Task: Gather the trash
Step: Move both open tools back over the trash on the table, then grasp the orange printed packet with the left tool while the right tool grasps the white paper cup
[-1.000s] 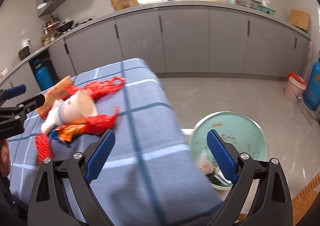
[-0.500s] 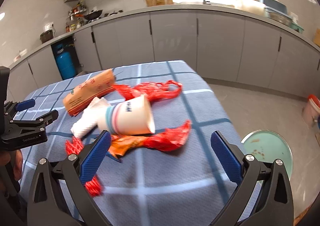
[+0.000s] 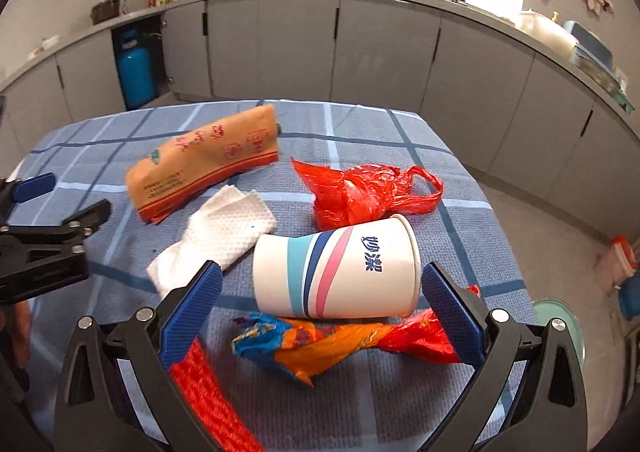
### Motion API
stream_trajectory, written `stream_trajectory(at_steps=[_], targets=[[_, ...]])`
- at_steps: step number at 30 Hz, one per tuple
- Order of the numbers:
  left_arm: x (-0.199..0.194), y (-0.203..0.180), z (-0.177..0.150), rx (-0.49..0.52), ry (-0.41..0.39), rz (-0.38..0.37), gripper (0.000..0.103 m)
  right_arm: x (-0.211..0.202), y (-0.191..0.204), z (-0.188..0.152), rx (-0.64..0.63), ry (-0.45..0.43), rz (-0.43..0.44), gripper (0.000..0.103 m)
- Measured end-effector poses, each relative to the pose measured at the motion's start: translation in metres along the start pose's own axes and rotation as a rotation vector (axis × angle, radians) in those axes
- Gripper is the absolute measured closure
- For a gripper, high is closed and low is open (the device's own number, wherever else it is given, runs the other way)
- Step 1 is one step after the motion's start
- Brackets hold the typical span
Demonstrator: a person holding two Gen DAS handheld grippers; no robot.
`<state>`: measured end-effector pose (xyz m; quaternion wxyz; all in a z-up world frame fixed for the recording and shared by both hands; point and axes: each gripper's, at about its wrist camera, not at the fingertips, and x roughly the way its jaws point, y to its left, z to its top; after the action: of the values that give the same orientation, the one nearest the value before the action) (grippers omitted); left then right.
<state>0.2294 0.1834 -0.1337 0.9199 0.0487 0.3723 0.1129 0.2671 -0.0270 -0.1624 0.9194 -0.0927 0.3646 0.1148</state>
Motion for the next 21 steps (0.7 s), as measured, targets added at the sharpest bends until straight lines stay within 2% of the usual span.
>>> stream_trajectory(at_steps=[5, 9, 10, 11, 17, 21], targets=[[0.003, 0.001, 0.0, -0.008, 0.003, -0.016, 0.009, 0.009, -0.005, -0.001, 0.003, 0.021, -0.028, 0.005], [0.004, -0.001, 0.001, -0.009, 0.003, -0.033, 0.009, 0.012, -0.007, -0.001, 0.012, 0.024, -0.007, 0.005], [0.003, -0.002, 0.002, -0.007, 0.001, -0.037, 0.009, 0.012, -0.007, -0.001, 0.014, 0.025, 0.006, 0.008], [0.003, -0.003, 0.003, -0.005, -0.003, -0.039, 0.009, 0.013, -0.008, -0.001, 0.015, 0.029, 0.019, 0.016], [0.0, -0.007, 0.013, 0.005, -0.03, -0.07, 0.009, -0.006, -0.015, 0.001, 0.048, -0.046, 0.067, 0.016], [0.008, -0.013, 0.026, 0.003, -0.054, -0.134, 0.009, -0.018, -0.021, 0.004, 0.069, -0.093, 0.063, 0.016]])
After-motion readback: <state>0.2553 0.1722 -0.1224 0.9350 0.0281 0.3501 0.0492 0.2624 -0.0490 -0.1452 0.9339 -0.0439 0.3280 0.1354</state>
